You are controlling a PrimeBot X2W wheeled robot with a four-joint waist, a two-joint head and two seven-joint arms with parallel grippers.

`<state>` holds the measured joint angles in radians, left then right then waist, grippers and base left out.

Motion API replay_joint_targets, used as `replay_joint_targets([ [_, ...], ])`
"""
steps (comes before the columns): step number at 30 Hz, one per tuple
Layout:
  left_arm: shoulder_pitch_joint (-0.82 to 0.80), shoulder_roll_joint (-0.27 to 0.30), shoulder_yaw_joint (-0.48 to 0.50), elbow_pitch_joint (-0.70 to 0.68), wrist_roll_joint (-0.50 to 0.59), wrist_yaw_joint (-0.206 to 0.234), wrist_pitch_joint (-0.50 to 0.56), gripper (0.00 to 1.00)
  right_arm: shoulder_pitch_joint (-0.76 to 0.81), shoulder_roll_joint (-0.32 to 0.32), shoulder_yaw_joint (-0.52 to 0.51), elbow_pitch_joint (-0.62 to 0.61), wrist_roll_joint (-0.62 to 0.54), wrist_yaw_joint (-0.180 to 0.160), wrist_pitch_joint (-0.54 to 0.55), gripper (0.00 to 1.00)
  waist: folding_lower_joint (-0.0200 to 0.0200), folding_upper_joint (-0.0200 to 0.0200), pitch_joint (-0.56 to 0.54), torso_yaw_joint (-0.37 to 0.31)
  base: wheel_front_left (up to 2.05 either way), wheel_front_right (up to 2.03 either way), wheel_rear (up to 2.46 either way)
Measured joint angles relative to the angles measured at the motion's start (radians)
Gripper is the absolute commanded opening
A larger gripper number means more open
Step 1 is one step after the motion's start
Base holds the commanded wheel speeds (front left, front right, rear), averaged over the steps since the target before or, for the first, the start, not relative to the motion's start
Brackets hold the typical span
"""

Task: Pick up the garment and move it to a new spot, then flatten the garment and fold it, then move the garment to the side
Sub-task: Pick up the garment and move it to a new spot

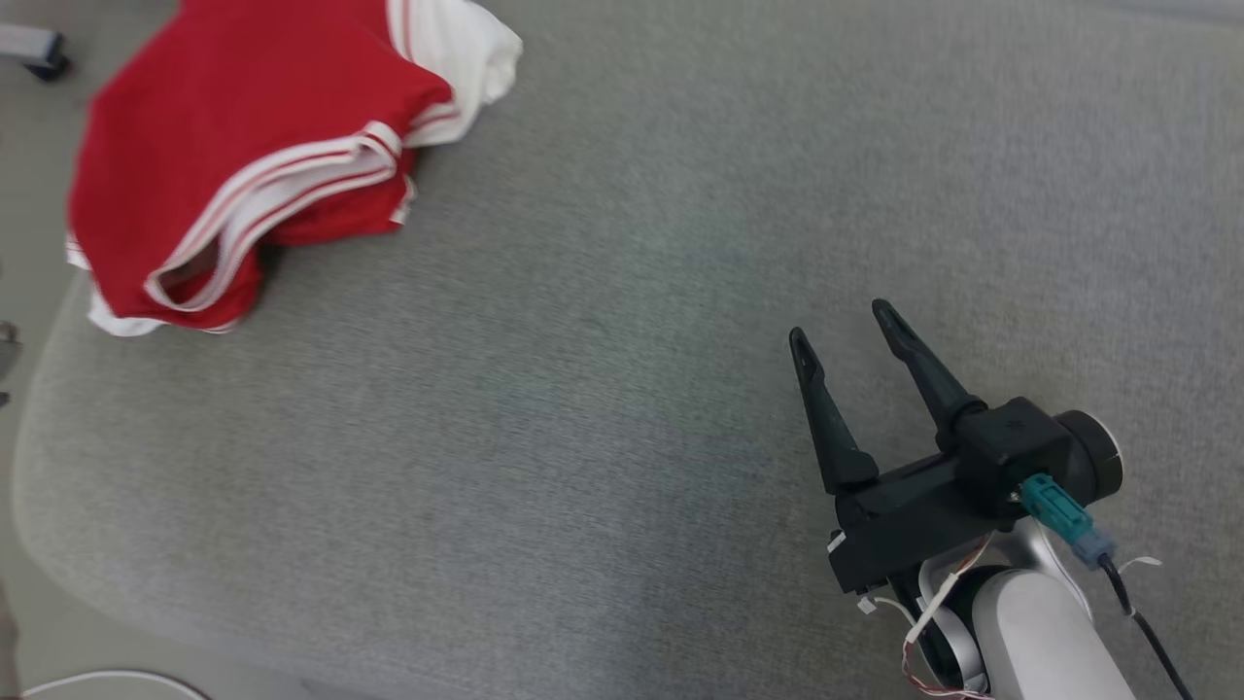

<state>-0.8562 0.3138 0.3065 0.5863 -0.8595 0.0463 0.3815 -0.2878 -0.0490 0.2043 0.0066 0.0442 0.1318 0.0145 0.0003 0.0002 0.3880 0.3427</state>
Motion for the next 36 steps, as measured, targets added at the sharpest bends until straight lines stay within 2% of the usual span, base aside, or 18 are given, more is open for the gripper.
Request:
replay_joint_targets([
  [4,-0.027,0.028,0.045,-0.014,-0.028,0.046,0.027,1.00,0.003,0.000,-0.008,-0.031,0.002,0.000,0.002,1.00,-0.0002,-0.0001,0.070,-0.034,0.00,0.00,0.00],
  [8,-0.032,0.039,0.043,-0.033,-0.031,0.080,0.058,1.00,0.008,-0.001,-0.007,-0.043,0.007,0.000,0.002,1.00,-0.0001,0.0000,0.126,-0.068,0.00,0.00,0.00],
  [18,-0.010,0.039,0.047,-0.069,-0.032,0.093,0.059,1.00,-0.009,0.003,0.009,-0.061,0.017,0.000,-0.015,1.00,-0.0004,0.0000,0.202,-0.152,0.00,0.00,0.00],
  [24,-0.013,0.053,0.034,-0.022,-0.027,0.071,0.049,1.00,-0.021,0.005,0.020,-0.063,0.022,0.000,-0.024,1.00,-0.0004,-0.0003,0.222,-0.188,0.00,0.00,0.00],
  [25,-0.015,0.058,0.030,-0.007,-0.020,0.065,0.048,0.47,-0.022,0.005,0.020,-0.063,0.024,0.000,-0.024,1.00,-0.0005,-0.0003,0.225,-0.193,0.00,0.00,0.00],
  [26,-0.019,0.065,0.030,0.009,-0.019,0.055,0.045,0.00,-0.022,0.005,0.019,-0.063,0.025,0.000,-0.025,1.00,-0.0005,-0.0002,0.227,-0.197,0.00,0.00,0.00],
  [36,-0.086,0.133,0.016,0.172,-0.015,-0.064,-0.005,0.00,-0.031,0.002,0.015,-0.031,0.048,0.000,-0.040,1.00,-0.0004,-0.0002,0.206,-0.198,0.00,0.00,0.00],
])
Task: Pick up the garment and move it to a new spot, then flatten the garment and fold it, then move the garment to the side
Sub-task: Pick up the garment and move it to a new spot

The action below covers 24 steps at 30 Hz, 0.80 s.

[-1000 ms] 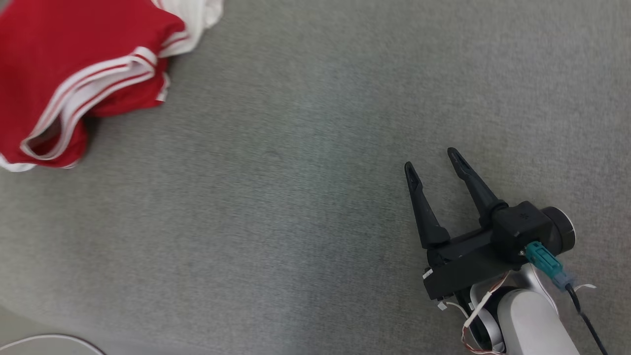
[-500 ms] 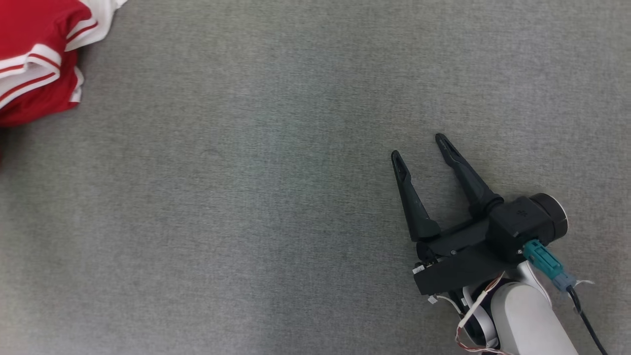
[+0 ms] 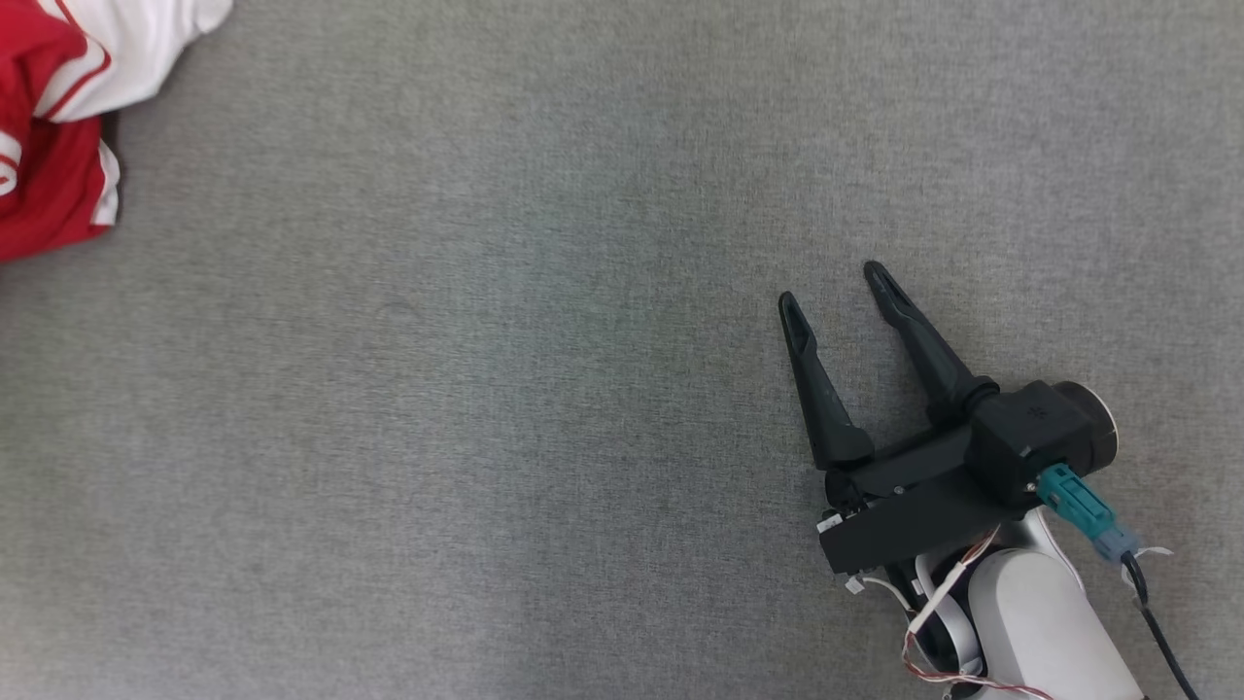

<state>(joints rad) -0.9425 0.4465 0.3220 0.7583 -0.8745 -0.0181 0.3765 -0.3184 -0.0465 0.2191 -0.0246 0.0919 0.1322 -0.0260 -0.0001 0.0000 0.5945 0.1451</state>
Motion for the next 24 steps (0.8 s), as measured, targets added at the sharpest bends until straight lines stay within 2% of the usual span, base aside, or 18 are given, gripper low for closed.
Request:
replay_joint_targets([
  [6,-0.067,0.076,-0.033,0.081,0.027,-0.076,-0.047,0.00,-0.005,-0.002,0.010,0.063,0.035,0.000,-0.029,1.00,0.0001,0.0001,-0.055,0.008,0.00,0.00,0.00],
  [13,-0.145,0.121,-0.121,0.087,0.066,-0.105,-0.061,0.00,0.033,-0.002,0.022,0.146,0.090,0.000,-0.071,1.00,0.0000,0.0000,-0.164,0.012,0.00,0.00,0.00],
  [16,-0.180,0.109,-0.172,0.054,0.080,-0.106,-0.039,0.00,0.050,-0.003,0.025,0.177,0.114,0.000,-0.090,1.00,0.0000,0.0000,-0.222,0.011,0.00,0.00,0.00],
  [19,-0.190,0.064,-0.222,-0.006,0.103,-0.104,-0.023,0.00,0.071,-0.003,0.038,0.206,0.141,0.000,-0.103,1.00,-0.0001,-0.0001,-0.283,0.007,0.00,0.00,0.00],
  [24,-0.174,-0.029,-0.286,-0.157,0.123,-0.056,0.031,0.00,0.107,-0.003,0.061,0.242,0.177,0.000,-0.117,1.00,-0.0001,0.0000,-0.383,-0.009,0.00,0.00,0.00],
])
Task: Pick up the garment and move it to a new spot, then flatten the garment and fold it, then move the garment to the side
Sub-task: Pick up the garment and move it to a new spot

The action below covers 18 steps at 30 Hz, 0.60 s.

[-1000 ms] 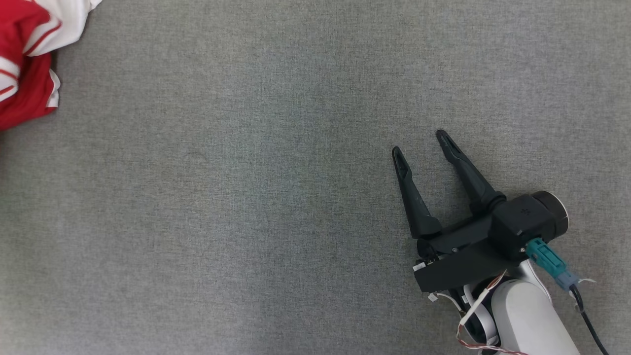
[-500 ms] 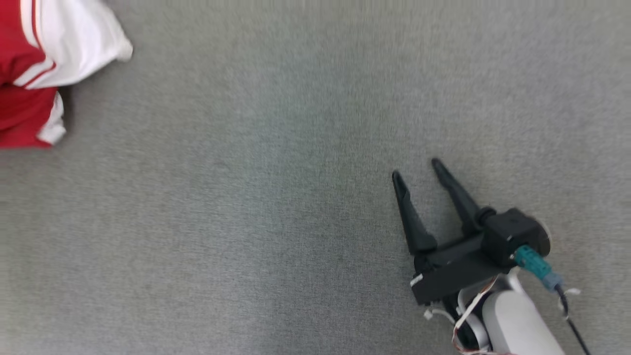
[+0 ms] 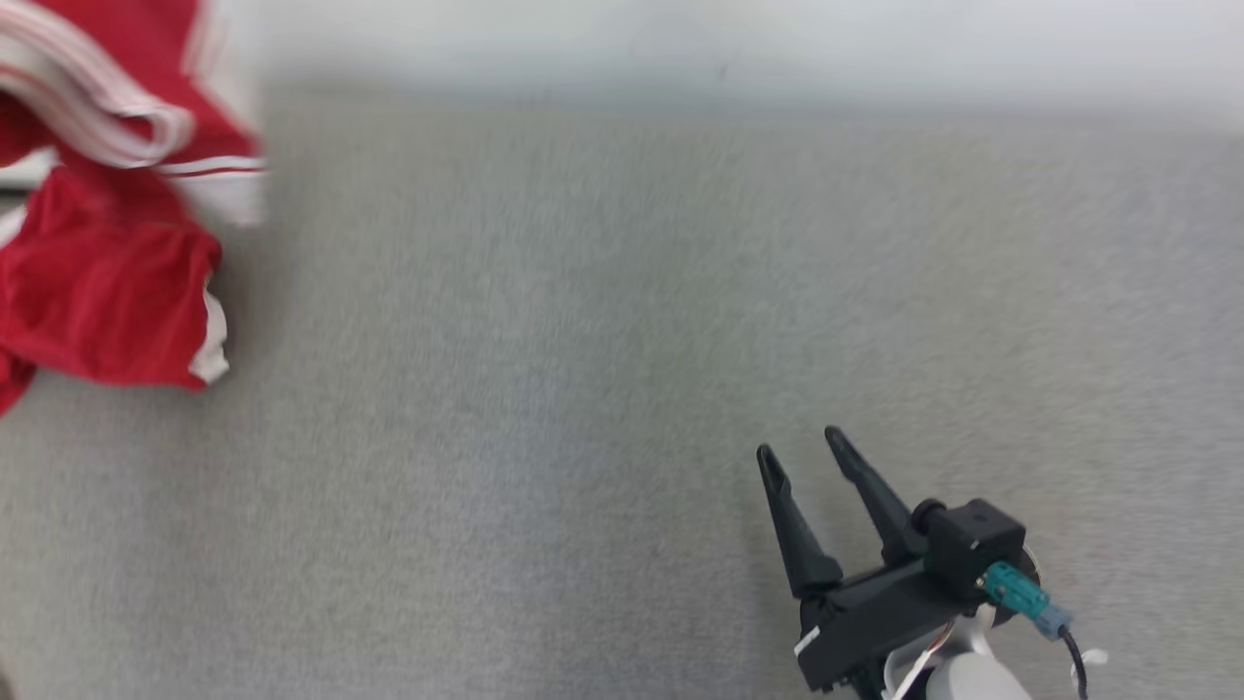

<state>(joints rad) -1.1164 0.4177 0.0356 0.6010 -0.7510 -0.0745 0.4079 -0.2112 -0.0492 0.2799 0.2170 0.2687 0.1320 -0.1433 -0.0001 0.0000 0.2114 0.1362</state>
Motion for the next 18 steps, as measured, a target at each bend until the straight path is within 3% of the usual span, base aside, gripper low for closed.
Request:
replay_joint_targets([
  [8,0.102,-0.141,-0.096,-0.229,-0.033,0.021,0.092,0.00,0.034,0.000,0.013,0.016,0.021,0.000,0.002,1.00,-0.0001,-0.0001,-0.125,-0.071,0.00,0.00,0.00],
  [18,0.303,-0.278,-0.218,-0.374,-0.041,0.013,0.094,0.00,0.040,-0.001,0.011,-0.025,-0.006,0.000,0.037,1.00,0.0000,-0.0001,-0.170,-0.240,0.00,0.00,0.00],
])
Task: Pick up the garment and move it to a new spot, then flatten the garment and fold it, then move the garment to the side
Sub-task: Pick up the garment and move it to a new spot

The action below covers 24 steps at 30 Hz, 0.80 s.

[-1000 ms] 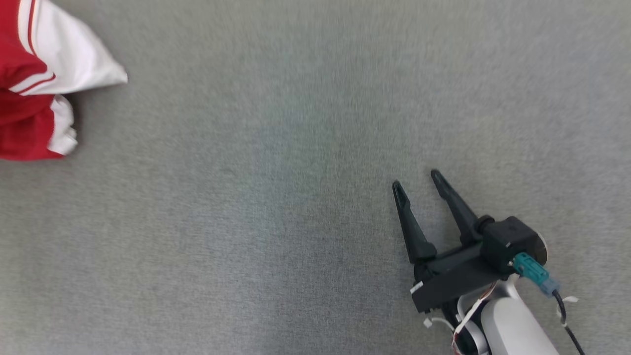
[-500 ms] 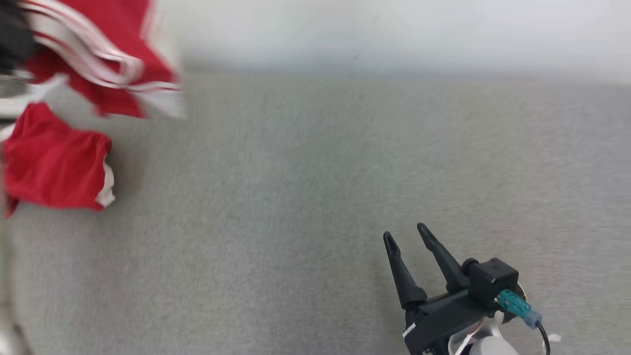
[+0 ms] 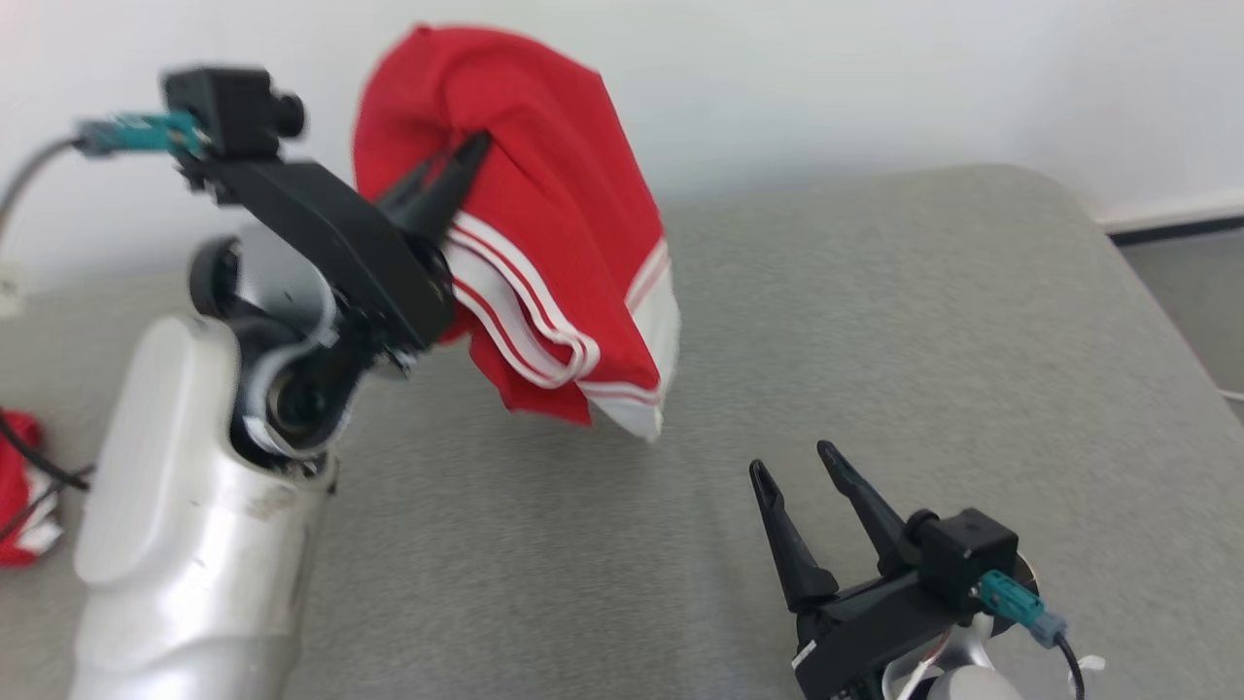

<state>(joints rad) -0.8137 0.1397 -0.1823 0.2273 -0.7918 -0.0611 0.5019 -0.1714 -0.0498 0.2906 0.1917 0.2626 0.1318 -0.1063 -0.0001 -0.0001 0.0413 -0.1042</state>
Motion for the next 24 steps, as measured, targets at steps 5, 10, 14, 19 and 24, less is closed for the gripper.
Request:
replay_joint_targets([
  [5,0.087,-0.043,-0.039,0.041,0.009,-0.006,-0.080,0.00,-0.011,0.000,-0.022,-0.024,-0.016,0.000,0.005,1.00,0.0001,0.0000,0.020,-0.113,0.00,0.00,0.00],
  [10,0.139,-0.070,-0.049,0.143,-0.011,-0.011,-0.164,0.00,-0.017,0.000,-0.035,-0.027,-0.020,0.000,0.007,1.00,0.0002,0.0000,0.049,-0.189,0.00,0.00,0.00],
  [14,0.154,-0.067,-0.074,0.262,0.047,-0.018,-0.249,0.00,-0.021,0.000,-0.040,-0.030,-0.023,0.000,0.007,1.00,0.0002,0.0001,0.078,-0.228,0.00,0.00,0.00],
  [19,0.171,-0.054,-0.126,0.393,0.130,-0.019,-0.342,1.00,-0.021,0.000,-0.059,-0.030,-0.037,0.000,0.011,1.00,0.0003,0.0003,0.102,-0.235,0.00,0.00,0.00],
  [24,0.183,-0.057,-0.117,0.422,0.167,-0.017,-0.537,1.00,-0.004,0.000,-0.101,-0.033,-0.064,0.000,0.014,1.00,0.0003,0.0002,0.098,-0.205,0.00,0.00,0.00],
])
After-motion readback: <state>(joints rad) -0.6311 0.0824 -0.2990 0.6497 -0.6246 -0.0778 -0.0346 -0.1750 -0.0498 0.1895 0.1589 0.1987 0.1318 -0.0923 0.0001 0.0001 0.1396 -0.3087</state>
